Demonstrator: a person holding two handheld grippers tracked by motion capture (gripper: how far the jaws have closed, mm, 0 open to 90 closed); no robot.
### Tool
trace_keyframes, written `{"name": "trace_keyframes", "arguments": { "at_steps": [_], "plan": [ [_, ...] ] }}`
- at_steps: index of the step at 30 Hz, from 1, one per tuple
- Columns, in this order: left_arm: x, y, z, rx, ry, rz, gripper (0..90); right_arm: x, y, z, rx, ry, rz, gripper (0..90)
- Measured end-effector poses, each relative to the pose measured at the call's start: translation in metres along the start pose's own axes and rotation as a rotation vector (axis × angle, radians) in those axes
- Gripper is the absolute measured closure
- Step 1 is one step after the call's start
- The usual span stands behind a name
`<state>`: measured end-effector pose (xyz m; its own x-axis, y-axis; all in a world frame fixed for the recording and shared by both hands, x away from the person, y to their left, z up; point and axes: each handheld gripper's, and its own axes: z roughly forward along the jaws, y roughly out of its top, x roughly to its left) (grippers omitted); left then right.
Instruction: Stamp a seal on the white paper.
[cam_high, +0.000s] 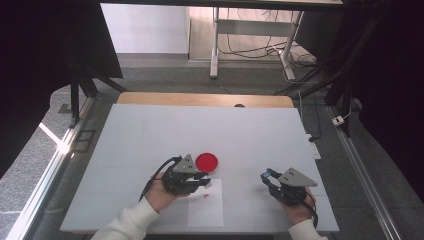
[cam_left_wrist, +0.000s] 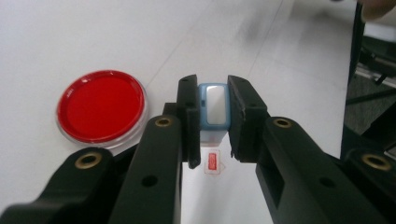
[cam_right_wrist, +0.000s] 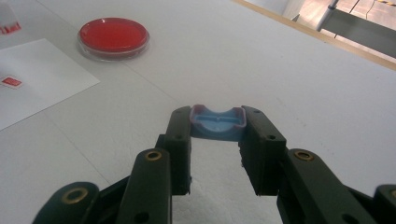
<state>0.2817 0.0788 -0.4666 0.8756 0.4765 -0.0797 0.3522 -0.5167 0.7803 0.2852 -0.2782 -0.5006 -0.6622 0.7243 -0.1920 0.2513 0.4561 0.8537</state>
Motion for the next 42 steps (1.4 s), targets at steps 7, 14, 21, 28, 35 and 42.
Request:
{"name": "trace_keyframes", "arguments": {
  "at_steps": [7, 14, 21, 28, 35, 42],
  "plan": [
    [0.002, 0.006, -0.013, -0.057, 0.011, -0.015, 75.9, 0.001, 0.000, 0.001, -0.001, 0.004, -0.001, 64.9],
    [0.005, 0.012, -0.024, -0.098, 0.013, -0.025, 75.8, 0.000, -0.001, 0.002, 0.001, 0.004, 0.000, 64.9],
    [0.005, 0.015, -0.033, -0.126, 0.022, -0.023, 75.8, 0.000, -0.001, 0.002, 0.000, 0.002, 0.000, 64.9],
    [0.010, 0.015, -0.038, -0.154, 0.010, -0.054, 75.8, 0.000, -0.001, 0.001, 0.000, 0.000, -0.001, 64.9],
    [0.013, 0.016, -0.041, -0.183, -0.022, -0.091, 75.8, 0.000, -0.001, 0.001, 0.000, -0.004, -0.001, 64.9],
    [0.012, 0.017, -0.043, -0.197, -0.025, -0.104, 75.8, 0.001, 0.001, -0.002, -0.008, -0.006, -0.005, 64.9]
  ]
}}
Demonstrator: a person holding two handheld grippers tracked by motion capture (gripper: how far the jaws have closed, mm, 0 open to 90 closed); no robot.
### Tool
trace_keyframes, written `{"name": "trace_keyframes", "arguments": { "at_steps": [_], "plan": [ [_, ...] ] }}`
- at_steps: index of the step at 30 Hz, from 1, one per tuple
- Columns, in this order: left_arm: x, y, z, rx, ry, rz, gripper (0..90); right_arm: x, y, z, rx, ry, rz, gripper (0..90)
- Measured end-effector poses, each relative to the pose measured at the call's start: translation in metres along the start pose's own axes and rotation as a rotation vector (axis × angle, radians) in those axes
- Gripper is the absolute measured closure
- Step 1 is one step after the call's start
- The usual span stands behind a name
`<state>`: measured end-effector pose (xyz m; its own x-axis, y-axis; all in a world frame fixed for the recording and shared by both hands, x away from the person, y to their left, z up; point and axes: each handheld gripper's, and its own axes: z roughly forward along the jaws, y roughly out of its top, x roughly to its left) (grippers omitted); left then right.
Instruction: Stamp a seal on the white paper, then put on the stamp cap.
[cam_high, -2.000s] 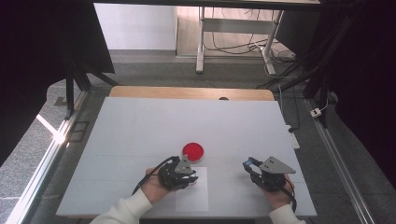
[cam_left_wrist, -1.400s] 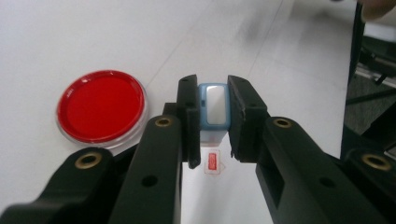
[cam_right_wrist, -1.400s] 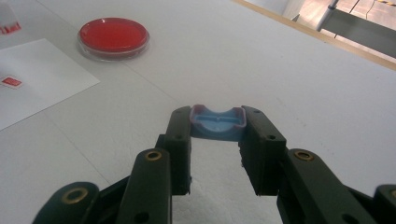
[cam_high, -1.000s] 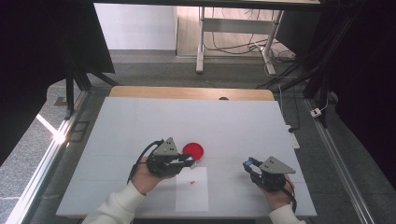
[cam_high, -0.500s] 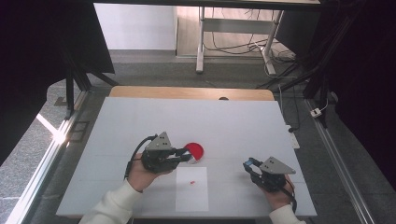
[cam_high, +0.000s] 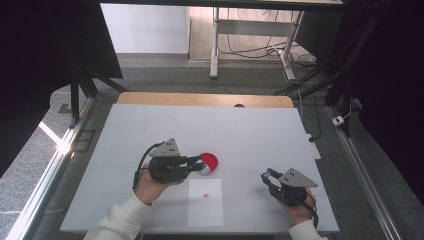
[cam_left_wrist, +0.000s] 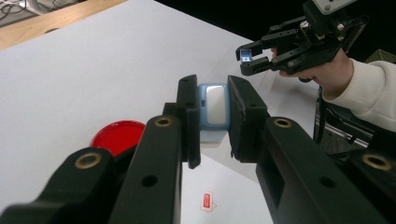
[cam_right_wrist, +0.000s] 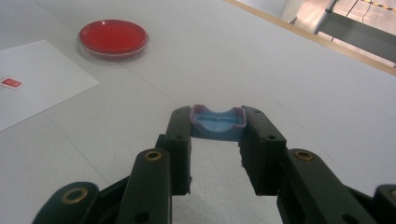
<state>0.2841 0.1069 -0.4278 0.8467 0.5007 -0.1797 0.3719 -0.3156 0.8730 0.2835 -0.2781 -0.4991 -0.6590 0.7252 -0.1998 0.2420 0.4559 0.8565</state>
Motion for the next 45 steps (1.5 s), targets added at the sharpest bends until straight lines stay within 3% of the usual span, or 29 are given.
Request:
{"name": "trace_keyframes", "arguments": {
  "at_steps": [17, 27, 45],
  "plan": [
    [0.003, -0.001, 0.008, 0.005, -0.006, -0.006, 75.8, 0.002, 0.000, 0.000, -0.013, 0.019, 0.007, 64.9],
    [0.003, -0.002, 0.010, 0.011, -0.004, -0.007, 75.8, 0.006, 0.002, 0.005, -0.023, 0.066, 0.036, 64.9],
    [0.004, -0.003, 0.011, 0.004, 0.016, -0.005, 75.7, 0.020, 0.007, 0.016, -0.020, 0.112, 0.020, 64.8]
  ]
}}
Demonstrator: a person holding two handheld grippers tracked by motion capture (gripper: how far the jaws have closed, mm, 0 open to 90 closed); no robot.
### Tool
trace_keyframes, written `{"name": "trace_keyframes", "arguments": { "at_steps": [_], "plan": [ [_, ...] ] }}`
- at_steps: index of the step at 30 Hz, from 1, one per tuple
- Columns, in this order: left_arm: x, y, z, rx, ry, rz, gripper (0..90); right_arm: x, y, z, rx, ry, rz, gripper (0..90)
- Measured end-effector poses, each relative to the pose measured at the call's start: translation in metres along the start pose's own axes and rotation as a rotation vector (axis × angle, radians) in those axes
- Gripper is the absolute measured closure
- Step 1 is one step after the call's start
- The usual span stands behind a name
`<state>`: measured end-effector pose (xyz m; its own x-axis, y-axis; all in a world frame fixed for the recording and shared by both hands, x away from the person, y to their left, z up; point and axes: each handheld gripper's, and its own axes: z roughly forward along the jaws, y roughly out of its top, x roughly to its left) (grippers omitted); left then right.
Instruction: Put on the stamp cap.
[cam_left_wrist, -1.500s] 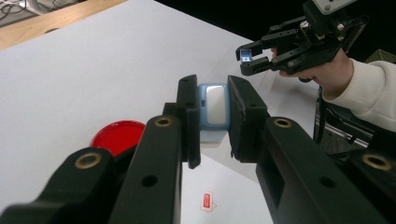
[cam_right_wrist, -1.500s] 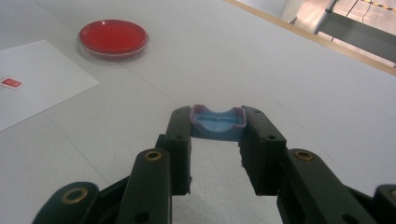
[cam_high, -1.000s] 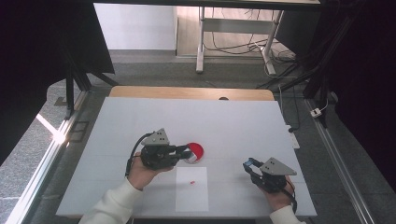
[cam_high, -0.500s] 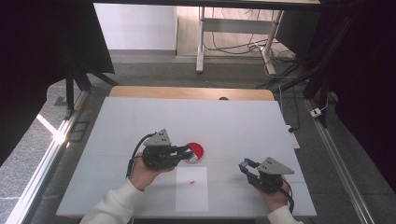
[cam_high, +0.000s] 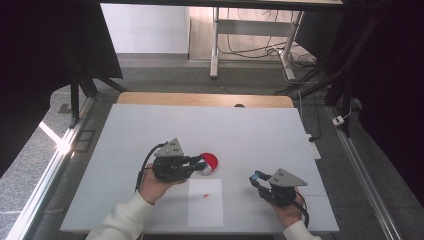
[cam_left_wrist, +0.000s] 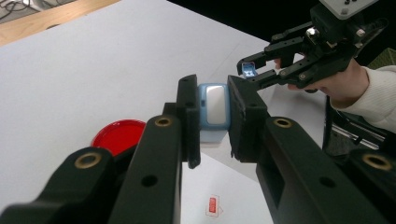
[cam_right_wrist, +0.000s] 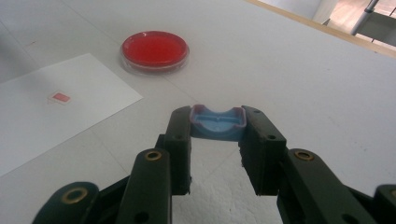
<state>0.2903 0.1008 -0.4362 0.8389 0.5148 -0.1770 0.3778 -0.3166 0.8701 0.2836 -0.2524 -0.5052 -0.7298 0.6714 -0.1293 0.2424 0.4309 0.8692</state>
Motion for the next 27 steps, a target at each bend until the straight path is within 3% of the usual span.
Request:
{"name": "trace_keyframes", "arguments": {
  "at_steps": [13, 27],
  "plan": [
    [0.001, -0.001, 0.002, -0.005, 0.007, 0.001, 75.7, 0.010, 0.003, 0.009, 0.012, 0.022, -0.018, 64.8],
    [0.001, -0.001, 0.005, 0.000, 0.013, 0.001, 75.7, 0.022, 0.008, 0.014, -0.010, 0.037, -0.040, 64.8]
  ]
}}
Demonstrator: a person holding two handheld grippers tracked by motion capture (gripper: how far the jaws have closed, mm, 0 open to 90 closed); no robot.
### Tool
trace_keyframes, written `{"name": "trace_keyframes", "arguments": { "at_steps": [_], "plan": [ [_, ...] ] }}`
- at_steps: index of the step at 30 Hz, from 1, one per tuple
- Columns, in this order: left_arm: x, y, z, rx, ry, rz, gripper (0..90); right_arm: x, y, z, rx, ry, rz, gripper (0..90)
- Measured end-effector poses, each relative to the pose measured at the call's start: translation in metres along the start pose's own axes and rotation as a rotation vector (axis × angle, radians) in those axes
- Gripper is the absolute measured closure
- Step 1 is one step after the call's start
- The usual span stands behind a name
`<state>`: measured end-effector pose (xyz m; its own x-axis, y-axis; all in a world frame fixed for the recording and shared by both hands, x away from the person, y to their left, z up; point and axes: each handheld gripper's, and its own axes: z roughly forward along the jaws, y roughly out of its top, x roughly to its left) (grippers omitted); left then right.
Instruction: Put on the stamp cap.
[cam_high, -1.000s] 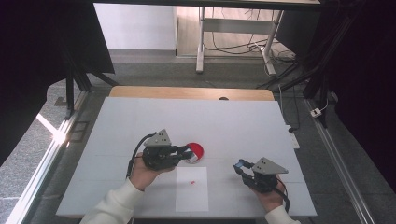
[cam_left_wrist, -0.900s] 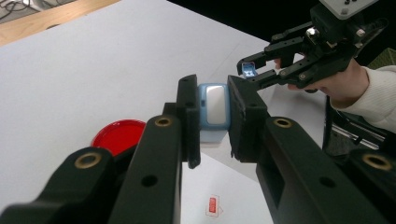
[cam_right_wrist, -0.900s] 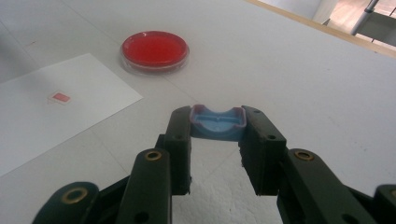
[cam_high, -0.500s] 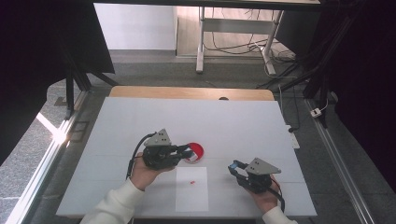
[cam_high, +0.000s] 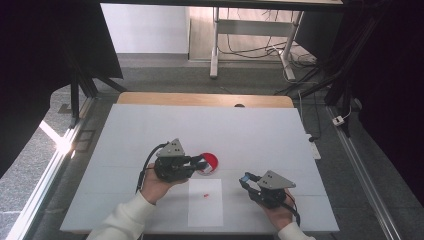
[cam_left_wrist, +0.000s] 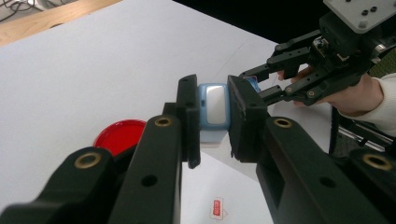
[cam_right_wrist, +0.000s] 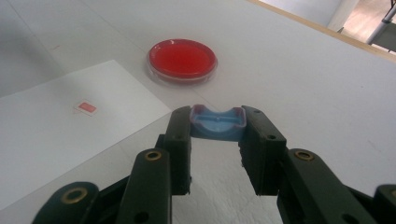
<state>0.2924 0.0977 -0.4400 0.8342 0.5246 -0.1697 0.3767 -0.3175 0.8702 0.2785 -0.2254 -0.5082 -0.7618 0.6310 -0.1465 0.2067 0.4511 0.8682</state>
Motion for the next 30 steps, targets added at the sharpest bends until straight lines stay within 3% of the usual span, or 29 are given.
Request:
{"name": "trace_keyframes", "arguments": {
  "at_steps": [8, 22, 28, 30],
  "plan": [
    [-0.001, 0.000, 0.002, 0.003, -0.006, 0.002, 75.7, 0.008, 0.004, 0.008, 0.005, 0.007, -0.012, 64.8],
    [-0.002, 0.000, 0.004, 0.012, -0.010, 0.005, 75.6, 0.021, 0.009, 0.020, -0.008, 0.059, -0.016, 64.7],
    [-0.001, 0.000, 0.005, 0.012, -0.006, 0.006, 75.7, 0.023, 0.010, 0.021, 0.002, 0.054, -0.022, 64.7],
    [-0.001, 0.000, 0.005, 0.011, -0.004, 0.004, 75.6, 0.025, 0.011, 0.024, -0.021, 0.071, -0.017, 64.7]
  ]
}}
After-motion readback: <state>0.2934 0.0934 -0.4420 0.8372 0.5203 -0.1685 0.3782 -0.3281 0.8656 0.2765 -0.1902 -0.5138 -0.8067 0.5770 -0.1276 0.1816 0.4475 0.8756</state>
